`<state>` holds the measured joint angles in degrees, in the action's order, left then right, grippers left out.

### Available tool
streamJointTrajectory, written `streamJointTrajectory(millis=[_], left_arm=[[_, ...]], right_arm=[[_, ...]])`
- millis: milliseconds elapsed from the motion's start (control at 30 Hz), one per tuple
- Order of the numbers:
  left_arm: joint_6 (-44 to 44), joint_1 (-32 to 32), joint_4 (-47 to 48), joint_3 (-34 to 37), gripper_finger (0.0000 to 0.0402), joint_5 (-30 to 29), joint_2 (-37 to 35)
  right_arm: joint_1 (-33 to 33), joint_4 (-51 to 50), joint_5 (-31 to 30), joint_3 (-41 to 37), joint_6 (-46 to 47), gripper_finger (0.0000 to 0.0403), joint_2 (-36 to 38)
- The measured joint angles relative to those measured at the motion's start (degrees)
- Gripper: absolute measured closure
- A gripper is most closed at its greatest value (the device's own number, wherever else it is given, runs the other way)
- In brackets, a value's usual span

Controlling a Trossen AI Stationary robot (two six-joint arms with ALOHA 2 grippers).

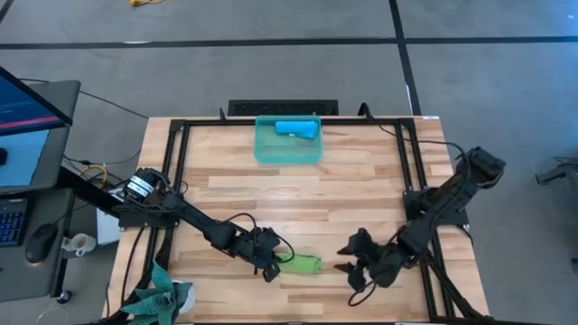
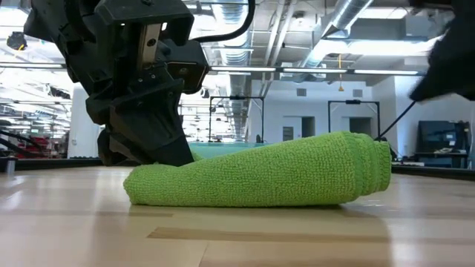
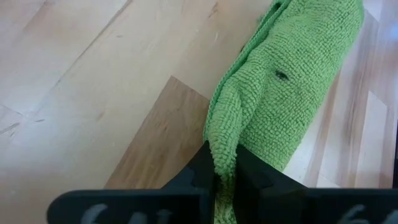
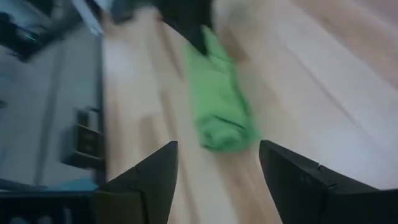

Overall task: Roll microfiber towels into tight, uniform cylinder then place into a basket
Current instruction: Put the green microfiber cloth into the blue bin

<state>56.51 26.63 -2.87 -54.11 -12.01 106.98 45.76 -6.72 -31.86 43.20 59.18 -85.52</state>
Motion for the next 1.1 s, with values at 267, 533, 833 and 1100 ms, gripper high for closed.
streamJointTrajectory(millis=[267, 533, 833, 1100], left_arm=[[-0.1, 0.0, 0.0, 0.0, 0.0388, -0.2, 0.0], [-0.3, 0.0, 0.0, 0.0, 0.0388, -0.2, 0.0], [-1.0, 0.0, 0.0, 0.0, 0.0384, 0.2, 0.0], [-1.0, 0.0, 0.0, 0.0, 0.0384, 0.2, 0.0]], right_arm=[[-3.3, 18.3, 8.2, 0.0, -6.6, 0.0155, -5.0], [-7.8, 17.7, 12.6, 0.0, -1.6, 0.0155, -9.1], [-12.7, 17.8, 25.4, 0.0, -0.3, 0.0155, -10.3], [-13.7, 17.0, 24.4, 0.0, -0.6, 0.0155, -10.2]])
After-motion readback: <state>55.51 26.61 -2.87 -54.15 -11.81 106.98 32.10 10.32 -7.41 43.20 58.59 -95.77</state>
